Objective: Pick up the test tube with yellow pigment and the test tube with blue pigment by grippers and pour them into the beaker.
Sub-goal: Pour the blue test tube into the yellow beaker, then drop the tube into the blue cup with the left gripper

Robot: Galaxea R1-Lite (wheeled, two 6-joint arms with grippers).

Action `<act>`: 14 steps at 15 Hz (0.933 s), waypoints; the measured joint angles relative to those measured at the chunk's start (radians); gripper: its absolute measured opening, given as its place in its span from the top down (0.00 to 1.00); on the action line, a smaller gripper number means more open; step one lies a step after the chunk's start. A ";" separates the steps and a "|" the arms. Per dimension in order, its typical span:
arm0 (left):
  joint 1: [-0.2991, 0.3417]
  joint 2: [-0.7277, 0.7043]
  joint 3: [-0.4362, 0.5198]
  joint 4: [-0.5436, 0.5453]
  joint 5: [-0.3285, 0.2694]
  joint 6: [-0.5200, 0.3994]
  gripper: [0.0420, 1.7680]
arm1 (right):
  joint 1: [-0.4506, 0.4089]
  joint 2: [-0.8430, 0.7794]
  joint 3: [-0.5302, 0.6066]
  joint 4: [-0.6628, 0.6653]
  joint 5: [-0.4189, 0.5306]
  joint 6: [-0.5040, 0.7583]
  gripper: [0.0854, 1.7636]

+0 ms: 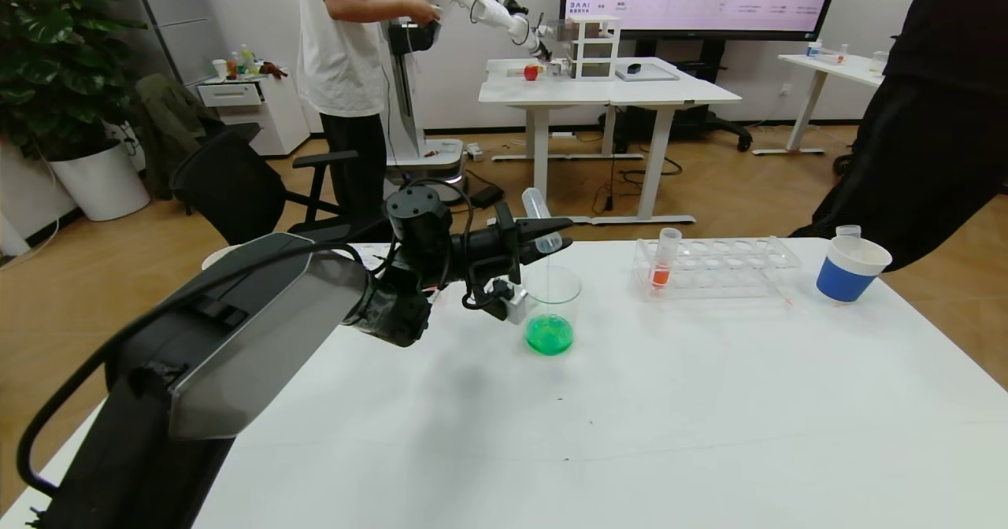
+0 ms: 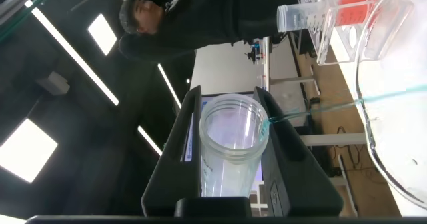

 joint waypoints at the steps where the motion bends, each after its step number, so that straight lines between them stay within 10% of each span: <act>1: 0.000 -0.003 0.003 0.001 0.000 0.000 0.73 | 0.000 0.000 0.000 0.000 0.000 0.000 0.02; 8: 0.025 -0.015 0.007 -0.006 -0.008 -0.127 0.73 | 0.000 0.000 0.000 0.000 0.000 0.000 0.02; 11: 0.051 -0.041 0.056 -0.113 0.010 -0.388 0.73 | 0.000 0.000 0.000 0.000 0.000 0.000 0.02; 14: 0.051 -0.063 0.113 -0.298 0.202 -0.709 0.73 | 0.000 0.000 0.000 0.000 0.000 0.000 0.02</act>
